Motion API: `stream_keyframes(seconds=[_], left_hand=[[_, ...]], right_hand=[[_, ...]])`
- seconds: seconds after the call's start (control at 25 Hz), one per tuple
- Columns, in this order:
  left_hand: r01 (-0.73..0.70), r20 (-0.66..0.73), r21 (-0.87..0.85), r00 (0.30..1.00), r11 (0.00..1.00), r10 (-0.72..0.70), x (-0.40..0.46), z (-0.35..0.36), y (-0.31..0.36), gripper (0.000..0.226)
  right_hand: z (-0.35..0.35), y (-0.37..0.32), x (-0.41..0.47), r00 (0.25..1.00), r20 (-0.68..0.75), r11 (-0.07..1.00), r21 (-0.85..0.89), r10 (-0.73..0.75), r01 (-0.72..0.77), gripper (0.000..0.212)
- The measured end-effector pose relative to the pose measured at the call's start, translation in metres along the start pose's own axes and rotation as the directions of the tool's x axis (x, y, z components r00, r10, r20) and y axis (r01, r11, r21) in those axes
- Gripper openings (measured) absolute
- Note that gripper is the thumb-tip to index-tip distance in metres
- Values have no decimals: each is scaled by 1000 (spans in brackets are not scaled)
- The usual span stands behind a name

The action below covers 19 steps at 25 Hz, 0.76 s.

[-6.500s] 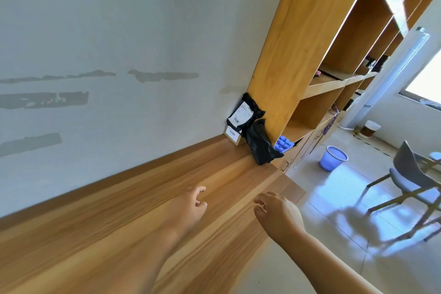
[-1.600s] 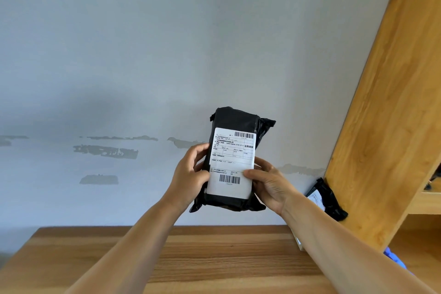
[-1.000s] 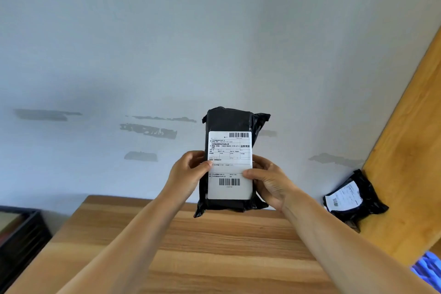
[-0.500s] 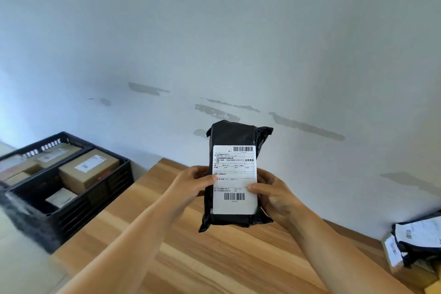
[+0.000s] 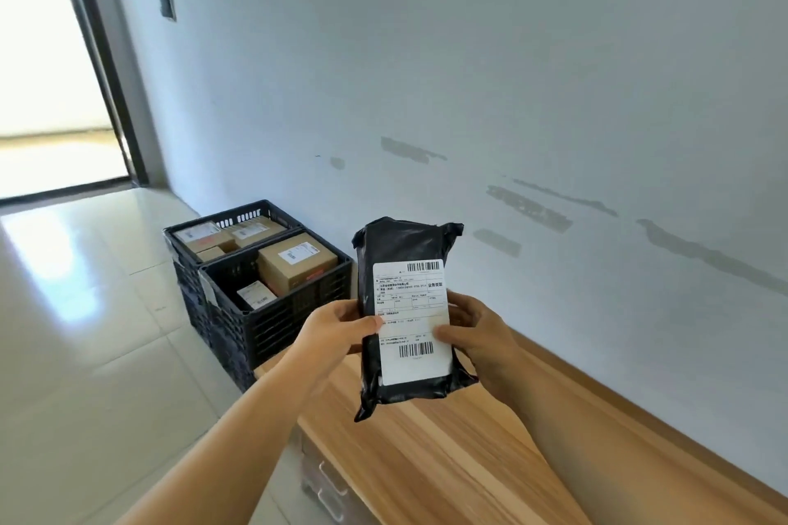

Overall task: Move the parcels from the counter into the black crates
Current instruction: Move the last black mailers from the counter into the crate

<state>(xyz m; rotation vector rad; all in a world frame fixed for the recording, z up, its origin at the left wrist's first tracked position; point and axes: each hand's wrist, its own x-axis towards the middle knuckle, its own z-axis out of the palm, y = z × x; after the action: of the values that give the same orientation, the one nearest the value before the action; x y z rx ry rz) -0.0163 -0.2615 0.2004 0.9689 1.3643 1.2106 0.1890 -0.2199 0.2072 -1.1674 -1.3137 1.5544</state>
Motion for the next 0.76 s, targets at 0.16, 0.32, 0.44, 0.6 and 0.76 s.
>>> stream_keyframes(seconds=[0.16,0.32,0.44,0.6,0.76], left_hand=[[-16,-84,-57,996,998,12,1,-88,-4,18],[-31,-228,-59,973,998,17,13,-211,-4,23],[-56,-324,-64,946,996,32,22,-305,0,24],[-95,-396,-96,917,991,49,34,-391,6,24],[-110,-441,-137,897,985,39,63,-451,6,29]], right_hand=[[93,0,33,994,95,989,-136,-46,59,49],[219,2,76,993,97,983,-163,-74,89,44],[317,6,111,981,134,954,-247,-142,171,43],[413,13,145,958,196,900,-343,-209,267,46],[473,22,185,951,194,831,-466,-241,306,60]])
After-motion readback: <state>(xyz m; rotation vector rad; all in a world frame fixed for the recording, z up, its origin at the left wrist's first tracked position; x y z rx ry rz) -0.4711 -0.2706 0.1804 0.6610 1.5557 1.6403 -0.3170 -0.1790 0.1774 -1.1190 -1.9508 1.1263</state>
